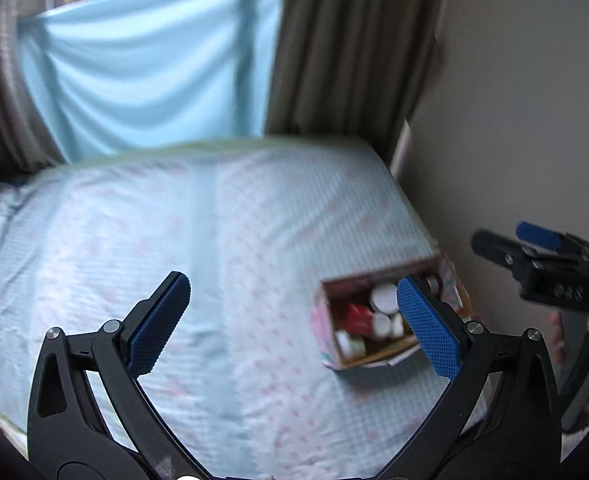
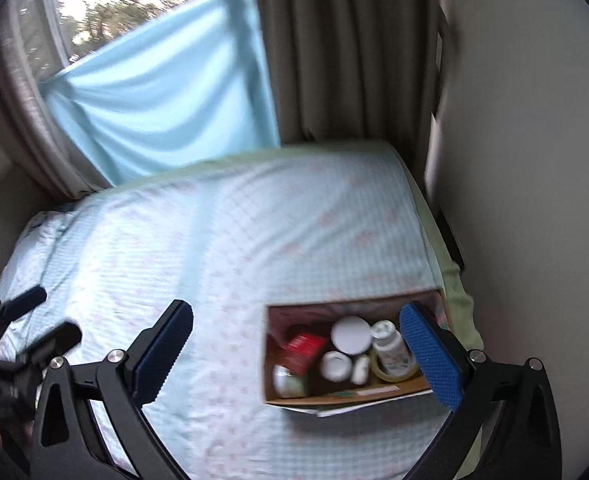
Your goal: Organize rigid objects
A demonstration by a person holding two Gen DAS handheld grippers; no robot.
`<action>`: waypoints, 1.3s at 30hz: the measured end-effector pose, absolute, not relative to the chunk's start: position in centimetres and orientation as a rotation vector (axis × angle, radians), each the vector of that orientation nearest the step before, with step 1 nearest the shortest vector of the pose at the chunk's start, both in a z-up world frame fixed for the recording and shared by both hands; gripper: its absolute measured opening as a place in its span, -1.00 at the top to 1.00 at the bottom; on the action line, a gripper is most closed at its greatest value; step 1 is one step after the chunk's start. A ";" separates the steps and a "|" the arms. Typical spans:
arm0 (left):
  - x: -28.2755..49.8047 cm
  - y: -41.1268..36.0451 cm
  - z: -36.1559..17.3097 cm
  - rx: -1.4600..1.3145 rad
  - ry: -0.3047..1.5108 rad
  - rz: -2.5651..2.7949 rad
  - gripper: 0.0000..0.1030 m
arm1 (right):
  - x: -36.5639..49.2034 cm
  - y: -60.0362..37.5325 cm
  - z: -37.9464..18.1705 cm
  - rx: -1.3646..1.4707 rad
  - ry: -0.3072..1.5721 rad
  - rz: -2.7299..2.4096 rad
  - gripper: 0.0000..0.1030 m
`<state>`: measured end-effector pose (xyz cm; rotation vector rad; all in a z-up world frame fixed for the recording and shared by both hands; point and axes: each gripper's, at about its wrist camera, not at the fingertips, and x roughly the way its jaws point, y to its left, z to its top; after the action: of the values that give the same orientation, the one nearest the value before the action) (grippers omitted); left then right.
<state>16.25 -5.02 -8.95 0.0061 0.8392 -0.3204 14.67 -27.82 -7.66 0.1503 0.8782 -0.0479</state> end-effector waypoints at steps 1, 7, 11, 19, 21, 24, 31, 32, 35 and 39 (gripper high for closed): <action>15.6 -3.7 -7.6 0.000 0.806 -0.305 -0.99 | 14.0 -26.7 -6.3 0.140 0.849 -0.042 -1.00; 10.9 2.1 -1.7 -0.001 0.636 -0.219 -1.00 | 9.9 -21.8 -0.3 0.075 0.692 -0.029 -1.00; 8.4 3.9 -0.7 -0.009 0.600 -0.195 -1.00 | 7.2 -20.0 0.8 0.048 0.628 -0.032 -1.00; 5.5 4.5 -0.7 -0.003 0.533 -0.163 -0.99 | 4.3 -18.7 0.9 0.030 0.566 -0.045 -1.00; 4.9 4.5 -0.6 -0.003 0.518 -0.160 -0.99 | 4.0 -18.8 1.0 0.026 0.557 -0.056 -1.00; 4.4 4.4 -0.5 -0.019 0.508 -0.168 -0.99 | 3.6 -18.8 1.1 0.027 0.546 -0.061 -1.00; 3.8 4.4 -0.5 -0.019 0.502 -0.167 -0.99 | 3.1 -18.6 0.9 0.029 0.543 -0.062 -1.00; 3.6 4.4 -0.5 -0.020 0.501 -0.166 -0.99 | 3.1 -18.6 0.9 0.028 0.543 -0.063 -1.00; 3.4 4.6 -0.5 -0.025 0.501 -0.163 -0.99 | 2.8 -18.3 0.9 0.025 0.545 -0.061 -1.00; 3.1 4.9 -0.3 -0.035 0.497 -0.157 -1.00 | 2.3 -17.8 1.1 0.023 0.538 -0.059 -1.00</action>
<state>3.06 4.90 -0.34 -0.0352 0.4968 -0.1573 2.26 -17.81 1.08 0.0226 0.5383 -0.0587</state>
